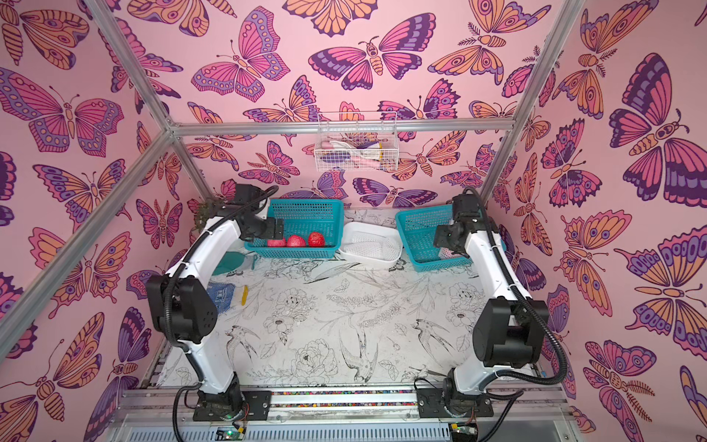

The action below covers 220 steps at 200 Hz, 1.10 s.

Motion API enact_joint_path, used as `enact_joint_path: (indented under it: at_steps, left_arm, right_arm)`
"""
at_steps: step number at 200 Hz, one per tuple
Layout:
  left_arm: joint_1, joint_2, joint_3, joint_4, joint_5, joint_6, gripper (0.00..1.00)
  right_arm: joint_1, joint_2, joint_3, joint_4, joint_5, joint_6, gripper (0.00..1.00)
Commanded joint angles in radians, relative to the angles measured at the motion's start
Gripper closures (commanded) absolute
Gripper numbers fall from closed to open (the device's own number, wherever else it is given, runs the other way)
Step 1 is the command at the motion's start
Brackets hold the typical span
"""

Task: Remove foam nets from apples
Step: Pick up the apple from the basket.

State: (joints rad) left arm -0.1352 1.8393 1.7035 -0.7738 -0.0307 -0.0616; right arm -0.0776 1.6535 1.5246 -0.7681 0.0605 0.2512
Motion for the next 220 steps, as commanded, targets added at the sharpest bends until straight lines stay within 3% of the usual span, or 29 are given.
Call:
enact_joint_path:
  at_steps: [1, 56, 127, 143, 220]
  left_arm:
    - [-0.039, -0.086, -0.107, 0.067, -0.008, -0.035, 0.00]
    - [-0.167, -0.183, -0.255, 0.124, 0.118, 0.007, 0.00]
    - [-0.220, -0.189, -0.245, 0.157, 0.210, -0.018, 0.01]
    - [-0.230, -0.168, -0.239, 0.158, 0.212, 0.005, 0.01]
    - [-0.251, -0.137, -0.225, 0.130, 0.209, 0.017, 0.02]
  right_arm:
    - [-0.052, 0.090, 0.071, 0.015, -0.070, 0.096, 0.24]
    - [-0.129, 0.324, 0.264, 0.064, -0.109, 0.173, 0.24]
    - [-0.161, 0.454, 0.333, 0.134, -0.048, 0.192, 0.22]
    - [-0.165, 0.480, 0.325, 0.183, -0.102, 0.175, 0.23]
    - [-0.168, 0.573, 0.411, 0.111, -0.066, 0.167, 0.38]
